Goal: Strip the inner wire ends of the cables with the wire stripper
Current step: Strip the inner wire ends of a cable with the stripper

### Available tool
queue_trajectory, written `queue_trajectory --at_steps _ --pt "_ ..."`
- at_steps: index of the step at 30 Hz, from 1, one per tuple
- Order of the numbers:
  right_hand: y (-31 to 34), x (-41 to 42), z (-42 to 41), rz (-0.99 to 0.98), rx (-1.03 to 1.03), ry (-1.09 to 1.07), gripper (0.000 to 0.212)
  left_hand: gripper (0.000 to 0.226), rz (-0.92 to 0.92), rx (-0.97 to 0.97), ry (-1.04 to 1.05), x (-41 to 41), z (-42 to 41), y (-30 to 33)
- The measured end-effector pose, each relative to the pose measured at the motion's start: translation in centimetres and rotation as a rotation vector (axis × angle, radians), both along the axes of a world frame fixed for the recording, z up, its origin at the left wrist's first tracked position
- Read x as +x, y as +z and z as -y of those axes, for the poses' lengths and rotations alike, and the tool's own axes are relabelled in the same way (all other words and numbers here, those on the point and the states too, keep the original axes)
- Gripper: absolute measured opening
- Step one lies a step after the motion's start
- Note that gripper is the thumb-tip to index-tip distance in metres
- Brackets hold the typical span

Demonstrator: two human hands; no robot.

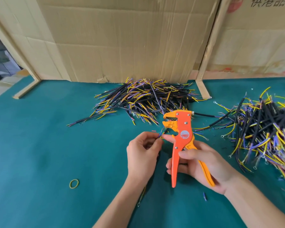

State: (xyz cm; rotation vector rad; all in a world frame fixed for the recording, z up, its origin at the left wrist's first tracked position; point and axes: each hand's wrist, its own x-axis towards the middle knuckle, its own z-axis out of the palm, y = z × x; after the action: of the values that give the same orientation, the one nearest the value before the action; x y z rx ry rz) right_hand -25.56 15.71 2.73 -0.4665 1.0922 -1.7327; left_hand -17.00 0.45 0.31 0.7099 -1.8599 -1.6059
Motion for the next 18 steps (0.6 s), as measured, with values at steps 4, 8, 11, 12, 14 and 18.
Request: queue_trajectory --at_steps 4,8,11,12,14,18 --pt "0.3 0.1 0.1 0.009 0.007 0.01 0.06 0.013 -0.024 0.066 -0.035 -0.1 0.2 0.4" --pt "0.1 -0.2 -0.1 0.015 -0.035 0.013 0.059 0.016 -0.038 0.101 -0.093 0.2 0.2 0.5" --pt "0.0 -0.8 -0.5 0.06 -0.1 0.023 0.066 0.023 -0.023 0.082 -0.197 0.1 0.4 0.8" --pt "-0.1 -1.1 -0.7 0.074 -0.124 0.023 0.067 0.025 -0.012 0.08 -0.24 0.1 0.5 0.8" --pt "-0.1 -1.7 -1.0 0.09 -0.176 0.016 0.06 0.024 0.013 0.073 -0.311 0.2 0.7 0.8" --pt "-0.3 -2.4 -1.5 0.113 -0.207 -0.022 0.054 0.017 -0.021 0.122 -0.324 0.3 0.9 0.7"
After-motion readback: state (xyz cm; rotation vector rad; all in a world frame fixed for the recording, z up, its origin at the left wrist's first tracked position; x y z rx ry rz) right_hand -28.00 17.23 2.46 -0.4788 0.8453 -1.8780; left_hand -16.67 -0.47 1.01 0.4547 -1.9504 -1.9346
